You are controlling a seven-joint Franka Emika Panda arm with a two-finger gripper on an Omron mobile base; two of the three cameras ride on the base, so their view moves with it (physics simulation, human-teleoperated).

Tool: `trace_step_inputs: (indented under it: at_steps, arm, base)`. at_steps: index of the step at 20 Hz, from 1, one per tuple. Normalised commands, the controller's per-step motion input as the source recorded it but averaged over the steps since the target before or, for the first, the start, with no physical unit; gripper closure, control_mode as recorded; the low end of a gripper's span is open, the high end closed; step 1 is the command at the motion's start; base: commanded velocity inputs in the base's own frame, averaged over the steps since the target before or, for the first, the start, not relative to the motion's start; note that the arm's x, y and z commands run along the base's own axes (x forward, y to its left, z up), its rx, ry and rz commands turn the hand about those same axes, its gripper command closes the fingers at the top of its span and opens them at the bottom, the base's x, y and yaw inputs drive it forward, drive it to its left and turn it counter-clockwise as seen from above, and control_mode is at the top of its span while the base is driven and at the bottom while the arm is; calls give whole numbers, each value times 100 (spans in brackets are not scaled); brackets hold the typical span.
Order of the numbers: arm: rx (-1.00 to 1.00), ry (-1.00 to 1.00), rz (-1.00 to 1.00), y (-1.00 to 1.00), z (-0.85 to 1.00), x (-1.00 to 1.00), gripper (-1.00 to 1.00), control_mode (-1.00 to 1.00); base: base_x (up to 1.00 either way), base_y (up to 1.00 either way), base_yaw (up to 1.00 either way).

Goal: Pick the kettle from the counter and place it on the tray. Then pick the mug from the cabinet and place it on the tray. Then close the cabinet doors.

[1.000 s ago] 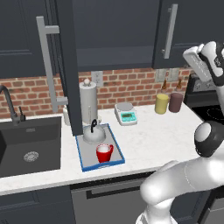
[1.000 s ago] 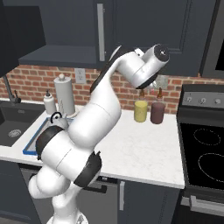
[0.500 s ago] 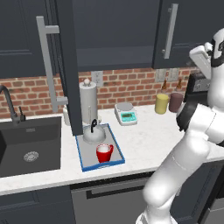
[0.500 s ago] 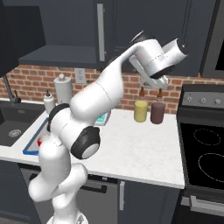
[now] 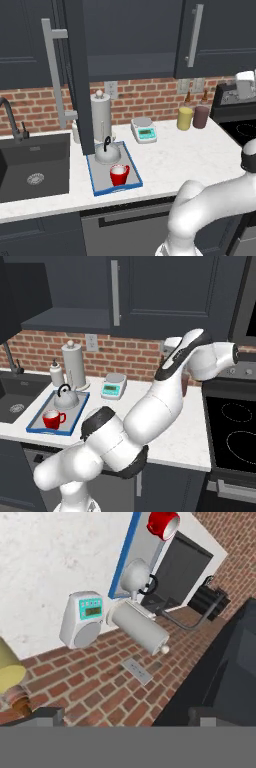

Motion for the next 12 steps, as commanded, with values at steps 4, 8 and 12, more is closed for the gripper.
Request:
trace_step_inputs:
  at_steps: [4, 8, 12]
  arm:
    - [-4, -24, -3, 66, -4, -27, -100, -100]
    - [-9, -2, 0, 71, 16, -40, -100, -100]
    - [-8, 0, 0, 64, 7, -39, -100, -100]
  base:
    - [0, 0, 0]
    - [0, 0, 0]
    - [0, 0, 0]
